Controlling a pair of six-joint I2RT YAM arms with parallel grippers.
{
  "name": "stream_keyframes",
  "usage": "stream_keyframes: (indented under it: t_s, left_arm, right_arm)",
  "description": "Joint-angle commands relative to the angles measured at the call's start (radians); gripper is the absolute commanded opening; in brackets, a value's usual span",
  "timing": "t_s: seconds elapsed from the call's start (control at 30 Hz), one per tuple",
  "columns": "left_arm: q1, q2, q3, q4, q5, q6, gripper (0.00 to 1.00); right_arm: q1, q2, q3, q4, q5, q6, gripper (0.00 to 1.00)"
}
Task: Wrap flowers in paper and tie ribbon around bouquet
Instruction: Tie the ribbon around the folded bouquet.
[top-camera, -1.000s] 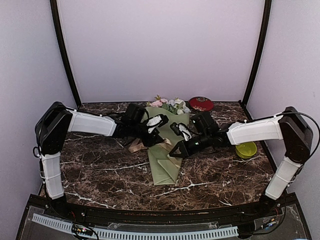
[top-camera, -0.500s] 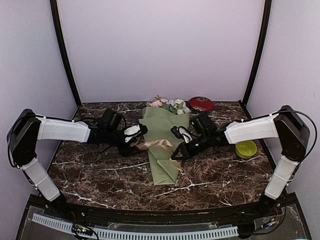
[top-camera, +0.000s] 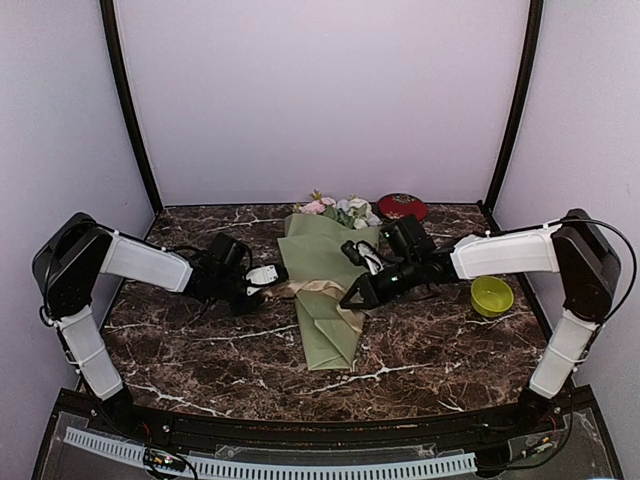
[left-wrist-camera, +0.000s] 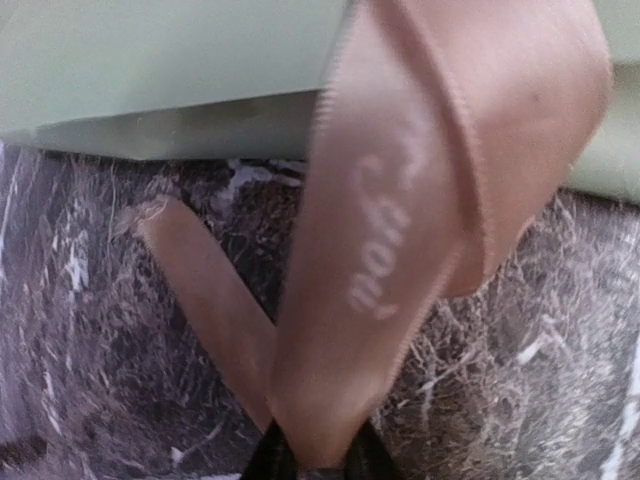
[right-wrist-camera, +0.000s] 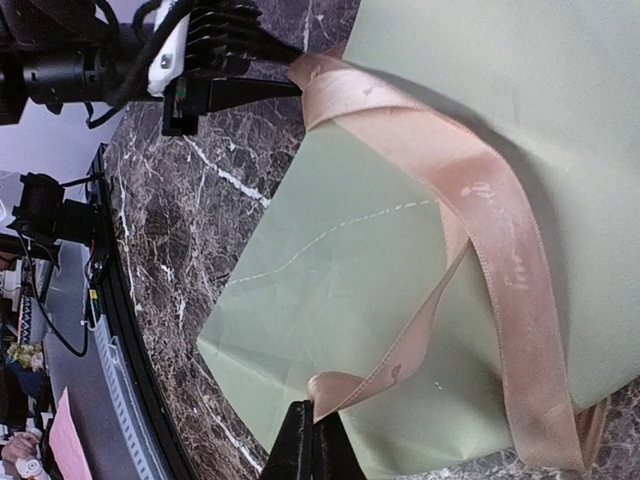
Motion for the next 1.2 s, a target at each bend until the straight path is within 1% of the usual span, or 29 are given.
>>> stream_keyframes:
  t_s: [0.0, 0.03, 0.1, 0.3, 0.47, 0.6, 0.67, 0.7, 0.83, 1.0, 1.17]
  left_arm:
    - [0.003, 0.017, 0.004, 0.035, -0.026, -0.011, 0.05]
    - [0.003, 0.018, 0.006, 0.033, -0.021, -0.025, 0.0]
    - [0.004, 0.018, 0.005, 0.038, -0.013, -0.049, 0.0]
    - [0.004, 0.011, 0.008, 0.061, -0.069, -0.101, 0.0]
    - [0.004, 0.001, 0.023, 0.034, -0.039, -0.121, 0.0]
    - [0.004, -0.005, 0.033, -0.008, -0.002, -0.143, 0.0]
    - [0.004, -0.011, 0.031, -0.008, -0.008, -0.157, 0.0]
    - [0.004, -0.013, 0.029, -0.005, -0.015, -0.168, 0.0]
    - [0.004, -0.013, 0.037, -0.007, -0.04, -0.204, 0.0]
    - [0.004, -0.039, 0.061, 0.005, -0.018, -0.276, 0.0]
    - [0.004, -0.089, 0.092, 0.023, 0.011, -0.344, 0.0]
  right_arm:
    - [-0.057, -0.058, 0.059, 0.036, -0.059, 0.007, 0.0]
    - [-0.069, -0.059, 0.069, 0.044, -0.061, 0.012, 0.0]
    - [-0.094, -0.051, 0.093, 0.051, -0.065, 0.016, 0.0]
    - [-0.196, 0.03, 0.198, 0.097, -0.069, 0.023, 0.0]
    - [-0.241, 0.134, 0.328, 0.049, -0.009, -0.028, 0.0]
    - [-0.244, 0.206, 0.438, -0.038, 0.056, -0.099, 0.0]
    - [-0.246, 0.224, 0.467, -0.061, 0.05, -0.108, 0.0]
    - [-0.249, 0.224, 0.466, -0.056, 0.026, -0.098, 0.0]
    - [-0.256, 0.174, 0.403, 0.074, -0.046, -0.001, 0.0]
    - [-0.248, 0.125, 0.346, 0.114, -0.093, 0.034, 0.0]
    - [-0.243, 0.036, 0.269, 0.228, -0.157, 0.1, 0.0]
